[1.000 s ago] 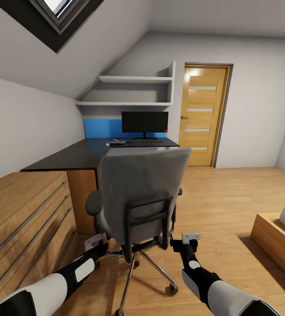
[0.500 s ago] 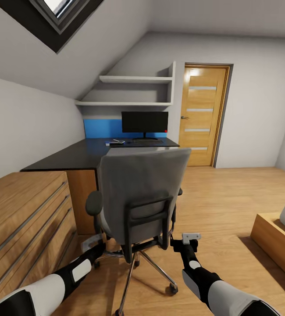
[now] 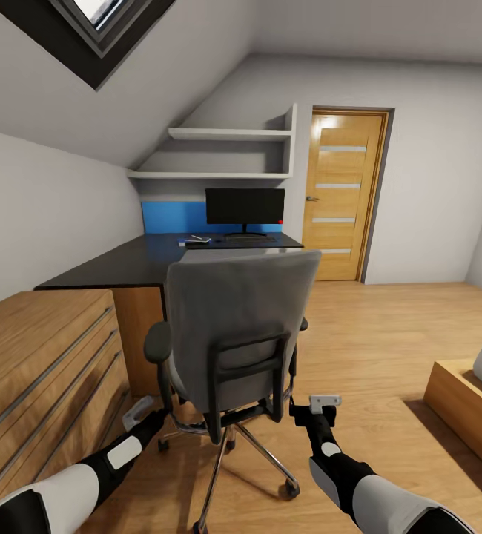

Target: In the bedroom, organize the workspace by keeping the computer under the desk, ensuring the monitor is on the desk, placing the keyboard on the desk next to the monitor, placing the mouse on the desk next to the keyboard, moving the folder from the swivel chair onto the desk next to the mouse, stacking the notebook on top of the folder with the pen on top of the notebook, and positioning the swivel chair next to the desk.

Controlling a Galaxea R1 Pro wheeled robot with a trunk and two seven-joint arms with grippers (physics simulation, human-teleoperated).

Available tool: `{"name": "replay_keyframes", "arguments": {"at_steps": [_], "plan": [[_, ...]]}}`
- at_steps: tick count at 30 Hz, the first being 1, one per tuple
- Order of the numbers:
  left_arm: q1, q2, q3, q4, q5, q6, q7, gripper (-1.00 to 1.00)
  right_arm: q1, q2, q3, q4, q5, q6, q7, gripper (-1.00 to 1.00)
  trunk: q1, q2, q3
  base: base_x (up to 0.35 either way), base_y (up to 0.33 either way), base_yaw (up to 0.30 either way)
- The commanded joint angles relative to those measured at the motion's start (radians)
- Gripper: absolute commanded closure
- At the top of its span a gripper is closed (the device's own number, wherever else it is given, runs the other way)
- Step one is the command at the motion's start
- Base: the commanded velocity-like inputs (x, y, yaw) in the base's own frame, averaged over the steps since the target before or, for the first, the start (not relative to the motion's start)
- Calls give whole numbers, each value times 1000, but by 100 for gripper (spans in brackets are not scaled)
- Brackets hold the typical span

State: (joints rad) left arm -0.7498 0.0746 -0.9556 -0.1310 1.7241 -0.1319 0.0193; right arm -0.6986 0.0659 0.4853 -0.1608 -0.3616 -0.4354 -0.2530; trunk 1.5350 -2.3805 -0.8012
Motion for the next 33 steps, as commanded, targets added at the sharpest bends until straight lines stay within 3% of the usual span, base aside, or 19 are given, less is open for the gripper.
{"name": "replay_keyframes", "arguments": {"at_steps": [1, 6, 14, 20, 27, 33], "plan": [[0, 3, -9, -2, 17, -4, 2, -100, -1, 0, 9, 1, -8, -3, -5, -100, 0, 0, -1, 0, 0, 0], [0, 37, -8, -2, 55, -3, 2, -100, -1, 0, 9, 1, -8, -3, -5, -100, 0, 0, -1, 0, 0, 0], [0, 54, -8, -2, 106, -2, 2, -100, -1, 0, 9, 1, -8, -3, -5, -100, 0, 0, -1, 0, 0, 0], [0, 56, -9, -2, 144, -2, 2, -100, -1, 0, 9, 1, -8, -3, -5, -100, 0, 0, -1, 0, 0, 0], [0, 55, -13, -2, 149, -2, 1, -100, -1, 1, 9, 1, -7, -3, -5, -100, 0, 0, -1, 107, 0, 0], [0, 31, -48, -6, 143, -7, -2, -100, 0, 7, 11, 12, -7, -23, -5, -100, 0, 0, -1, 0, 0, 0]]}}
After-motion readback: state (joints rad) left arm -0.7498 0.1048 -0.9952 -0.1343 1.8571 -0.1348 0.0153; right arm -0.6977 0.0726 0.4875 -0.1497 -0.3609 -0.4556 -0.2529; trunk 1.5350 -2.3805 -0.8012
